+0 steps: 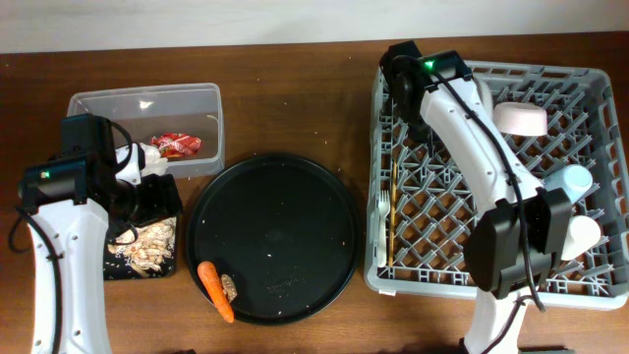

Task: Sort waste into correct bins and load items into the dishwasher rack
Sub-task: 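Lower the white plate upright into the rack's upper area with the right gripper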

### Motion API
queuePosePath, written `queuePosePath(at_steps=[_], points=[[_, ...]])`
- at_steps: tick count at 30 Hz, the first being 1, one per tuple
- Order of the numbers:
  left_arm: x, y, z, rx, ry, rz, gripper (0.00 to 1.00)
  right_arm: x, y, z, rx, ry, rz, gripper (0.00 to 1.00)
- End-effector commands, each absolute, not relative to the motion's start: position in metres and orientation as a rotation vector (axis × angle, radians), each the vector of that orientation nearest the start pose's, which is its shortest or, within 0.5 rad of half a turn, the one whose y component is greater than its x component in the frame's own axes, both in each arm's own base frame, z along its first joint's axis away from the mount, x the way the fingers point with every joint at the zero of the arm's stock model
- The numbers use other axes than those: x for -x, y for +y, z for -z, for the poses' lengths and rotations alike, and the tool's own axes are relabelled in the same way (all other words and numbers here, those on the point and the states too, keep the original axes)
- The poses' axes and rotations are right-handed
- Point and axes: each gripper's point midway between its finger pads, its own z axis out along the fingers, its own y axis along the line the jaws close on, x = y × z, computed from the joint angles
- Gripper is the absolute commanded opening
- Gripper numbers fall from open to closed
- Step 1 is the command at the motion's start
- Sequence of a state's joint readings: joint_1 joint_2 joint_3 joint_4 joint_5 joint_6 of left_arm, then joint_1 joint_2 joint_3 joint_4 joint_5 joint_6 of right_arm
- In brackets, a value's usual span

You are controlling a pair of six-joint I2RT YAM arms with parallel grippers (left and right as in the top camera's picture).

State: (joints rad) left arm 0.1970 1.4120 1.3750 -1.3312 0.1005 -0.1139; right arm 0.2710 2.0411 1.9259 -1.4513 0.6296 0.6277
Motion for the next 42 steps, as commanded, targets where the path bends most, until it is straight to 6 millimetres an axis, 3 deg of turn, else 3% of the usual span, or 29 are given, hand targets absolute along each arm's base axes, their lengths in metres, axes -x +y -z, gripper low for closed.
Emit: queuePosePath(at_steps=[1, 4, 8, 11, 14, 18, 19, 23, 26, 28, 30, 31, 38, 42], points=[[-0.272, 0.036, -0.186, 0.45, 2.89, 0.147, 0.85, -0.394, 0.005, -0.204, -0.541, 2.641, 0.705, 0.6], [-0.272, 0.036, -0.186, 0.45, 2.89, 0.148, 0.85, -0.389, -0.006, -0.227, -0.59, 2.587, 0.662, 0.58], [-0.272, 0.036, -0.186, 0.45, 2.89, 0.147, 0.85, -0.381, -0.045, -0.241, -0.738, 2.54, 0.649, 0.49], [-0.272, 0.036, -0.186, 0.45, 2.889, 0.148, 0.85, -0.377, -0.082, -0.233, -0.901, 2.566, 0.558, 0.28], [-0.272, 0.036, -0.186, 0.45, 2.888, 0.148, 0.85, -0.386, -0.104, -0.226, -0.885, 2.616, 0.374, 0.07], [-0.273, 0.036, -0.186, 0.449, 2.886, 0.147, 0.85, -0.404, -0.125, -0.218, -0.806, 2.631, 0.17, 0.04], [-0.273, 0.036, -0.186, 0.449, 2.886, 0.147, 0.85, -0.412, -0.12, -0.211, -0.726, 2.666, 0.071, 0.04], [-0.272, 0.036, -0.186, 0.449, 2.886, 0.147, 0.85, -0.419, -0.114, -0.186, -0.689, 2.734, -0.01, 0.05], [-0.272, 0.036, -0.186, 0.449, 2.887, 0.148, 0.86, -0.427, -0.097, -0.167, -0.593, 2.797, -0.145, 0.05], [-0.272, 0.036, -0.186, 0.449, 2.887, 0.147, 0.86, -0.436, -0.059, -0.165, -0.321, 2.801, -0.449, 0.05], [-0.272, 0.036, -0.186, 0.449, 2.887, 0.148, 0.86, -0.436, -0.011, -0.186, 0.062, 2.667, -0.814, 0.05], [-0.272, 0.036, -0.186, 0.449, 2.886, 0.148, 0.86, -0.435, -0.003, -0.192, 0.111, 2.631, -0.873, 0.06], [-0.272, 0.036, -0.186, 0.449, 2.886, 0.147, 0.86, -0.429, -0.01, -0.185, 0.088, 2.688, -0.809, 0.06], [-0.272, 0.036, -0.186, 0.449, 2.886, 0.147, 0.86, -0.421, -0.042, -0.165, -0.14, 2.844, -0.56, 0.11]])
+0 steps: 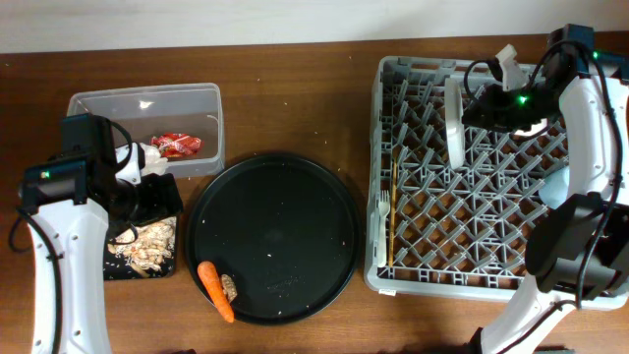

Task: Sort waste into correct bins and load items into the dishwasher rack
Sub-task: 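Lower the white plate upright into the rack's upper area with the right gripper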

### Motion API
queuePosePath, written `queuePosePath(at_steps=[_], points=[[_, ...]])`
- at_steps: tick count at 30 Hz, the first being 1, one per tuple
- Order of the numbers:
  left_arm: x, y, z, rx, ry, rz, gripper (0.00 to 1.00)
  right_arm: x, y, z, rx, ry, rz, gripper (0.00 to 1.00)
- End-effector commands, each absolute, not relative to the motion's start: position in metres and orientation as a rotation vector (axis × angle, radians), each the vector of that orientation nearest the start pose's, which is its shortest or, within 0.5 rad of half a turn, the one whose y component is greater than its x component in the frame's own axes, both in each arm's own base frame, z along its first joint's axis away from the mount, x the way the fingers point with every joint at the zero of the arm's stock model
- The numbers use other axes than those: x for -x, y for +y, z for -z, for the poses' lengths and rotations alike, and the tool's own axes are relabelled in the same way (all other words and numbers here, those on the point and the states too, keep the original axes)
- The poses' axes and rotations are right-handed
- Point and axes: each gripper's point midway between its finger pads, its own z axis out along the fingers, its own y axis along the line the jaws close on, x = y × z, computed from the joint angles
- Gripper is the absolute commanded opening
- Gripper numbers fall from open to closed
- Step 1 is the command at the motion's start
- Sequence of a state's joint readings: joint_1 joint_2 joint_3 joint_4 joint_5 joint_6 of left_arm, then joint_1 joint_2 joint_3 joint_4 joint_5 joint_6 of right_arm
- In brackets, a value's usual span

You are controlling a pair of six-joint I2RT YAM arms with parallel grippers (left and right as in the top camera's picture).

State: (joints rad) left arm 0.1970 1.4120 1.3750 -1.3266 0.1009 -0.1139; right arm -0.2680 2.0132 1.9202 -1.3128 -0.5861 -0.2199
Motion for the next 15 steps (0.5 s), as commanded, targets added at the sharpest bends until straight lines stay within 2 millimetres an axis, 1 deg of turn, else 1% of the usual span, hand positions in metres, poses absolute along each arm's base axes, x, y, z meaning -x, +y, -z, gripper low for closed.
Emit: queuePosePath(at_steps=[1, 3, 4, 5, 8, 10, 11, 12, 14, 15], points=[[-0.272, 0.036, -0.186, 0.449, 2.886, 0.147, 0.86, -0.417, -0.05, -0.162, -0.193, 2.872, -0.495, 0.11], [-0.272, 0.036, -0.186, 0.449, 2.887, 0.148, 0.87, -0.411, -0.063, -0.162, -0.297, 2.902, -0.376, 0.15], [-0.272, 0.036, -0.186, 0.449, 2.887, 0.148, 0.92, -0.409, -0.069, -0.168, -0.336, 2.895, -0.327, 0.19], [-0.273, 0.036, -0.186, 0.449, 2.886, 0.151, 0.93, -0.407, -0.072, -0.175, -0.35, 2.879, -0.292, 0.22], [-0.272, 0.035, -0.186, 0.448, 2.887, 0.159, 0.94, -0.4, -0.071, -0.21, -0.325, 2.796, -0.256, 0.31], [-0.271, 0.031, -0.184, 0.447, 2.894, 0.192, 0.94, -0.391, -0.067, -0.228, -0.309, 2.764, -0.251, 0.37], [-0.27, 0.026, -0.181, 0.446, 2.902, 0.228, 0.94, -0.383, -0.062, -0.237, -0.296, 2.764, -0.251, 0.41], [-0.269, 0.023, -0.177, 0.446, 2.91, 0.256, 0.94, -0.377, -0.059, -0.241, -0.291, 2.769, -0.254, 0.45], [-0.262, 0.014, -0.167, 0.448, 2.941, 0.322, 0.94, -0.365, -0.046, -0.245, -0.272, 2.792, -0.295, 0.47], [-0.258, 0.008, -0.159, 0.444, 2.964, 0.362, 0.93, -0.36, -0.032, -0.247, -0.251, 2.807, -0.375, 0.52]])
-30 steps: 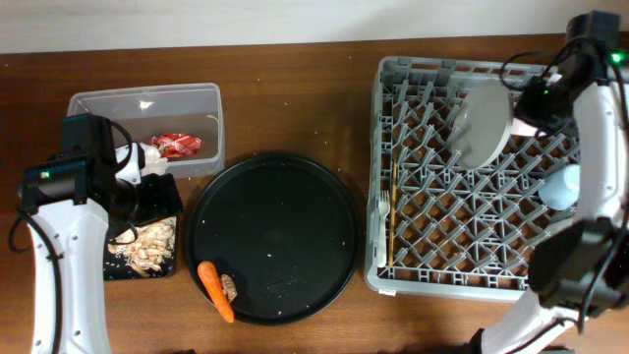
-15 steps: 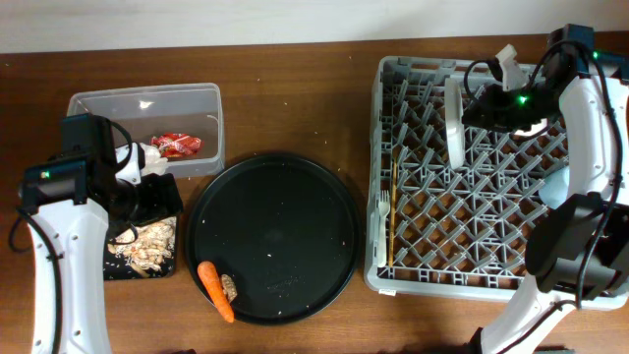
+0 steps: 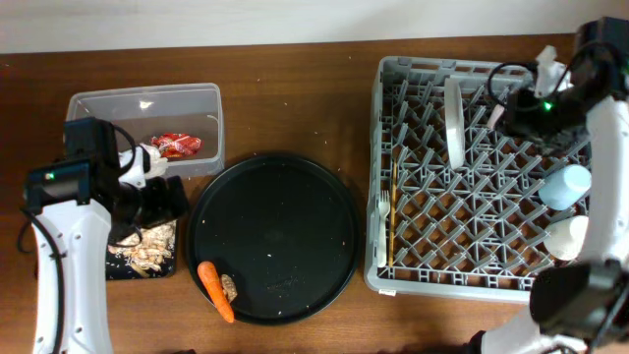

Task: Sort waste into correct bins and load items into the dishwasher rack
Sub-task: 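Lower the white plate upright into the rack's upper area with the right gripper, then reach the left gripper to the orange carrot on the round tray and grasp it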

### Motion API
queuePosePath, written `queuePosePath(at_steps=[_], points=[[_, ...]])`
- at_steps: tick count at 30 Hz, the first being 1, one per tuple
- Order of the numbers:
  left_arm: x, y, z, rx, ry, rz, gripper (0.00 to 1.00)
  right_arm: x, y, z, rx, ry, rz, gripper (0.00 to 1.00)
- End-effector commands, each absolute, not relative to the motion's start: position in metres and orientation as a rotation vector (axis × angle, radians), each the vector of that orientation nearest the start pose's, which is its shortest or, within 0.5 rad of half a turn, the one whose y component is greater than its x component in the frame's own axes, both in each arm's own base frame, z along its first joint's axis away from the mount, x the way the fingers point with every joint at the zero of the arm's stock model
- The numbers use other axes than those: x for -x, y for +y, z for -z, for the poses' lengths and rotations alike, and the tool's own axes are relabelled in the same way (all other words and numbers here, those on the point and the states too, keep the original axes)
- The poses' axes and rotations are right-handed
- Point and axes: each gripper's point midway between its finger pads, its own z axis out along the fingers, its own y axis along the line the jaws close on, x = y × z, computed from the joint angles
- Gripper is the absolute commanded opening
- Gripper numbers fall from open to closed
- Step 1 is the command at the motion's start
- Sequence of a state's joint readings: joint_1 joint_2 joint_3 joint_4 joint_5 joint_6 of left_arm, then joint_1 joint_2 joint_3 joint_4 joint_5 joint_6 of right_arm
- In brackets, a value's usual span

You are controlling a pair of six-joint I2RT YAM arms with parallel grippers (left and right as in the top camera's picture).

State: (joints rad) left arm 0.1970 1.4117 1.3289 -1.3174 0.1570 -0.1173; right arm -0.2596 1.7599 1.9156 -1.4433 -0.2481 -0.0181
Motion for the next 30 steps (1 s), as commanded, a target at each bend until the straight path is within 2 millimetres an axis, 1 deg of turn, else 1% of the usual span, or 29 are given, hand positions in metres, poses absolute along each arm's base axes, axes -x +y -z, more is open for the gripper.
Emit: queuePosePath(at_steps=[1, 3, 4, 5, 7, 9, 11, 13, 14, 16, 19, 21, 23, 26, 27, 30], points=[[-0.252, 0.0, -0.149, 0.434, 2.99, 0.398, 0.93, -0.356, -0.013, -0.25, -0.225, 2.81, -0.501, 0.57], [-0.245, -0.012, -0.135, 0.403, 3.025, 0.44, 0.93, -0.35, 0.008, -0.253, -0.191, 2.82, -0.622, 0.58], [-0.241, -0.018, -0.127, 0.386, 3.046, 0.466, 0.93, -0.348, 0.014, -0.253, -0.181, 2.831, -0.635, 0.64], [-0.237, -0.025, -0.121, 0.369, 3.061, 0.493, 0.93, -0.344, 0.02, -0.251, -0.185, 2.852, -0.636, 0.72], [-0.227, -0.036, -0.109, 0.357, 3.098, 0.532, 0.93, -0.339, 0.021, -0.246, -0.213, 2.903, -0.555, 0.76], [-0.215, -0.044, -0.096, 0.379, 3.145, 0.535, 0.93, -0.336, 0.022, -0.24, -0.221, 2.946, -0.413, 0.77], [-0.207, -0.05, -0.088, 0.35, 3.174, 0.536, 0.93, -0.335, 0.031, -0.238, -0.173, 2.965, -0.345, 0.78], [-0.2, -0.055, -0.081, 0.338, 3.199, 0.533, 0.93, -0.334, 0.049, -0.237, -0.084, 2.97, -0.328, 0.81], [-0.198, -0.057, -0.079, 0.332, 3.209, 0.532, 0.93, -0.334, 0.056, -0.238, -0.048, 2.968, -0.327, 0.97], [-0.193, -0.061, -0.074, 0.312, 3.225, 0.529, 0.93, -0.335, 0.073, -0.238, 0.028, 2.959, -0.327, 0.98], [-0.189, -0.066, -0.066, 0.345, 3.233, 0.522, 0.93, -0.334, 0.095, -0.237, 0.126, 2.946, -0.338, 0.99], [-0.185, -0.067, -0.062, 0.341, 3.248, 0.511, 0.93, -0.333, 0.099, -0.236, 0.143, 2.949, -0.34, 0.98], [-0.181, -0.063, -0.059, 0.362, 3.264, 0.477, 0.92, -0.331, 0.099, -0.232, 0.142, 2.963, -0.339, 0.98], [-0.174, -0.048, -0.05, 0.51, 3.279, 0.317, 0.92, -0.328, 0.098, -0.223, 0.139, 2.989, -0.335, 0.98], [-0.174, -0.046, -0.048, 0.54, 3.275, 0.291, 0.92, -0.326, 0.098, -0.221, 0.138, 2.998, -0.334, 0.99], [-0.18, -0.047, -0.041, 0.532, 3.243, 0.302, 0.92, -0.325, 0.097, -0.215, 0.136, 3.014, -0.332, 0.99]])
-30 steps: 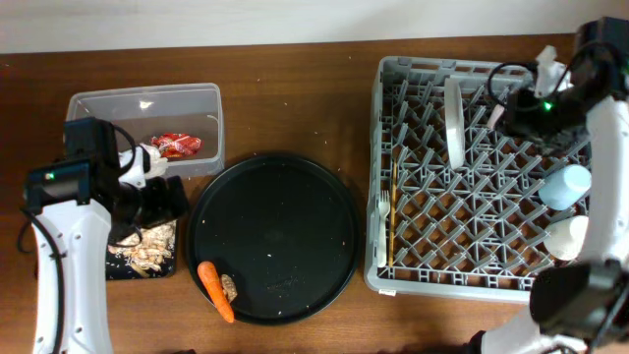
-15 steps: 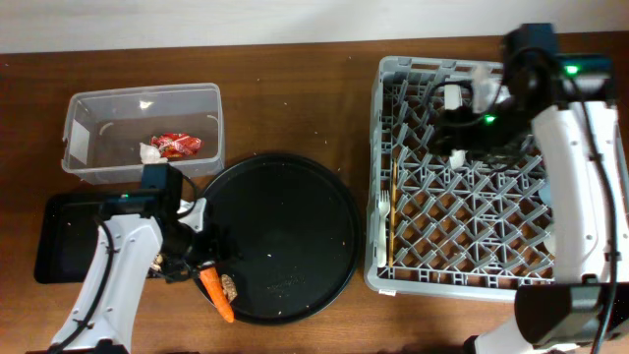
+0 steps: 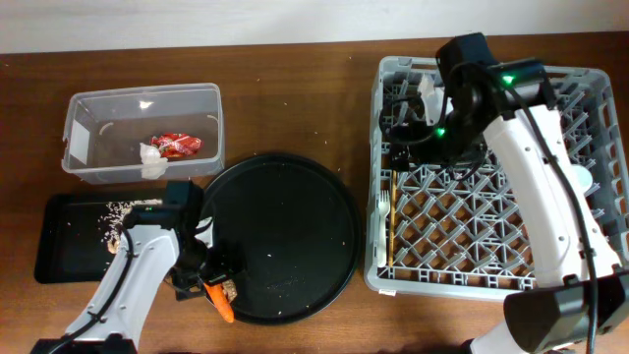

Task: Sort waste into correct bins and load items into the dishwasher rack
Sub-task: 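Reach the left gripper to the orange carrot on the round tray and grasp it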

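An orange carrot (image 3: 222, 303) lies with a brown scrap (image 3: 232, 289) on the front left of the round black tray (image 3: 285, 226). My left gripper (image 3: 208, 278) is down at the carrot's upper end; its jaws are hidden under the wrist. My right gripper (image 3: 400, 149) hangs over the back left of the grey dishwasher rack (image 3: 491, 280), above the top of the chopsticks (image 3: 393, 221). Its jaws are too dark to read. A bit of a white plate (image 3: 426, 94) shows behind the right wrist.
A clear bin (image 3: 98, 103) at the back left holds a red wrapper (image 3: 176, 145) and crumpled white paper (image 3: 152, 163). A black rectangular tray (image 3: 59, 251) with food crumbs (image 3: 120, 209) lies in front of it. A fork (image 3: 381, 208) lies in the rack's left column.
My left gripper has gone from over the rectangular tray to the carrot on the round tray. My right arm has gone from the rack's far right to its back left, covering the upright plate.
At first my right arm reached to the rack's back left and my left gripper stayed over the rectangular tray. Then a white plate stood upright in the rack with the right arm off to the right. Now both arms are elsewhere, left at the carrot, right over the rack's left.
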### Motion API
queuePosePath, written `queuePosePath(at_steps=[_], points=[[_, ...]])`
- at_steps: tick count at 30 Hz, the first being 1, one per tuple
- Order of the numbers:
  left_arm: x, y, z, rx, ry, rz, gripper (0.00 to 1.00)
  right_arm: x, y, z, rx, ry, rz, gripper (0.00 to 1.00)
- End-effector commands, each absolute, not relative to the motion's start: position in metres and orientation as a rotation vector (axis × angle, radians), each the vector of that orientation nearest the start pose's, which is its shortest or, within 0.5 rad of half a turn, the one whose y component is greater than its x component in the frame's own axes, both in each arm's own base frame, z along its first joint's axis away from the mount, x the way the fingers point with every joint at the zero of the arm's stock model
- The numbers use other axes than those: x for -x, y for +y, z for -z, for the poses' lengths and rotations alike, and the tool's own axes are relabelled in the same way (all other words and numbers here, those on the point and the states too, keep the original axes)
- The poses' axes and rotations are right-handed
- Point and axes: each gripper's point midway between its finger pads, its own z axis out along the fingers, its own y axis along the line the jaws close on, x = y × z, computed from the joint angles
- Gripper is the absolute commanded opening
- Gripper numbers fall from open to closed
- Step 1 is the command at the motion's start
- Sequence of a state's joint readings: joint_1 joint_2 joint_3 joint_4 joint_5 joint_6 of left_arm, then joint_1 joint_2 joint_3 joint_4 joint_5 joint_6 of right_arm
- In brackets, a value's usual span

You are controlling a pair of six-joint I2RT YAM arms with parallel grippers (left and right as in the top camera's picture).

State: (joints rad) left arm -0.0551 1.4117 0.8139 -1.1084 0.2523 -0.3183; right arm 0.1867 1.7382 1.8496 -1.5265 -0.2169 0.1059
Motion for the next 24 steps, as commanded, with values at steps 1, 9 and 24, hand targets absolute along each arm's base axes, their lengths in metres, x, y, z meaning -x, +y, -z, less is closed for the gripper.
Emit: queuePosePath(at_steps=[1, 9, 24], points=[[-0.182, -0.047, -0.038, 0.528, 3.23, 0.306, 0.92, -0.325, 0.097, -0.214, 0.136, 3.016, -0.332, 0.99], [-0.179, -0.047, -0.022, 0.542, 3.213, 0.309, 0.92, -0.326, 0.097, -0.214, 0.136, 3.011, -0.333, 0.99], [-0.224, -0.063, -0.025, 0.47, 3.029, 0.478, 0.92, -0.324, 0.097, -0.214, 0.136, 3.02, -0.332, 1.0]])
